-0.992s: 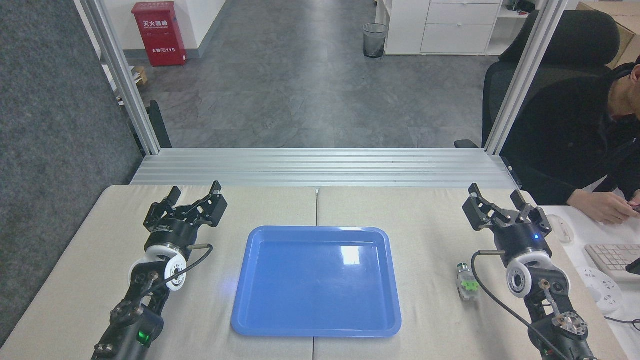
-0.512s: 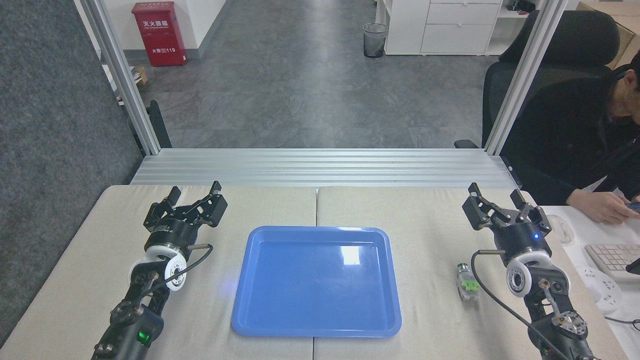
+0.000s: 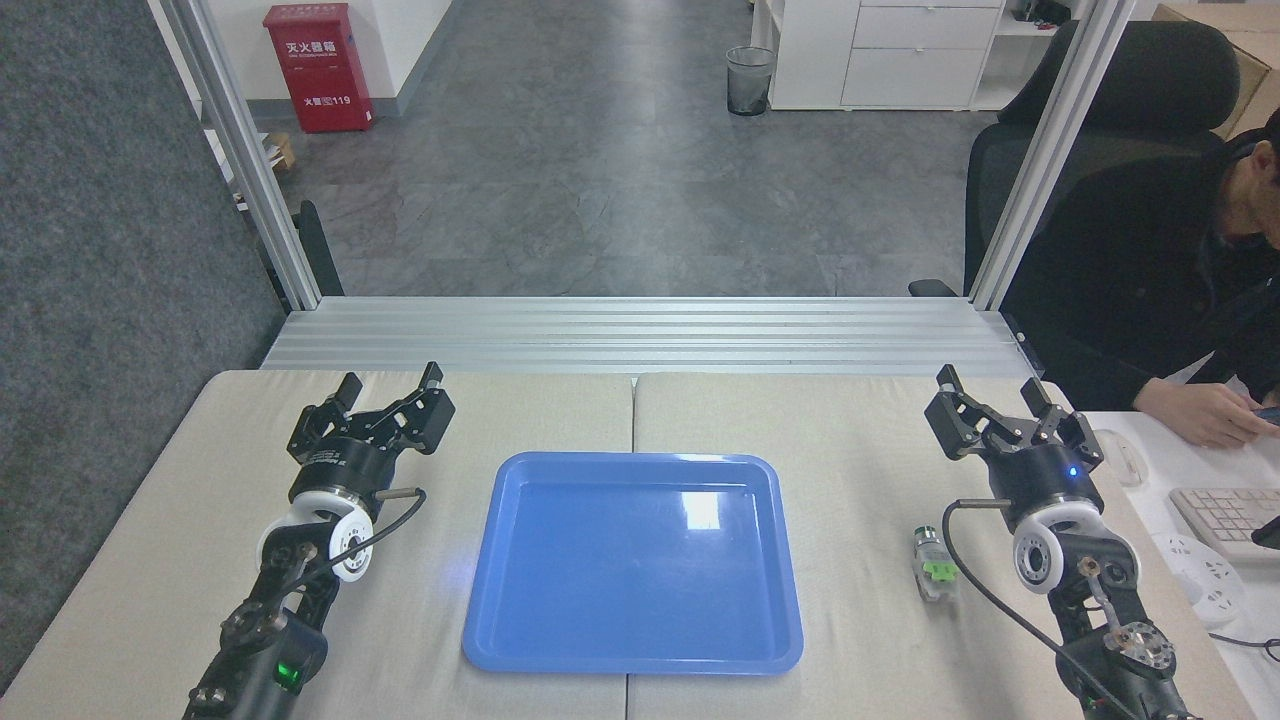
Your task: Pick up switch part and place in tray
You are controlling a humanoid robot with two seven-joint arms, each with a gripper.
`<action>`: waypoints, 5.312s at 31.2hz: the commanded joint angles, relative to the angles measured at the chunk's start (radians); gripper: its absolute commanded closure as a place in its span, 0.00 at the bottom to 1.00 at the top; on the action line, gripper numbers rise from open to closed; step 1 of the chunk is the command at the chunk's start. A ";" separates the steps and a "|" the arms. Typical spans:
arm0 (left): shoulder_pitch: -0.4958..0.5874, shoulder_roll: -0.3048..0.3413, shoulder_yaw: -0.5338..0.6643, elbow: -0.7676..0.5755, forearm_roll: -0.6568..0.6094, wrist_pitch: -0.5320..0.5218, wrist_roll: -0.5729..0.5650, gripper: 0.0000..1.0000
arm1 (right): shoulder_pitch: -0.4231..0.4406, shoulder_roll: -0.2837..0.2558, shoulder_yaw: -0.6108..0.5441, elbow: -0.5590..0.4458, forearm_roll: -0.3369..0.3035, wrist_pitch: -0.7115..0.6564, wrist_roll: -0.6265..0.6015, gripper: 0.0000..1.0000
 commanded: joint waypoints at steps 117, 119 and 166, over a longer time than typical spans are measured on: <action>0.000 0.000 0.000 0.000 0.000 0.000 0.000 0.00 | -0.117 0.158 0.316 -0.106 0.112 0.041 0.316 0.89; 0.000 0.000 0.000 0.000 0.000 0.000 0.000 0.00 | -0.128 0.199 0.385 -0.104 0.115 0.043 0.316 0.89; 0.000 0.000 0.000 0.000 0.000 0.000 0.000 0.00 | 0.070 0.161 0.588 -0.031 0.150 0.071 0.308 0.05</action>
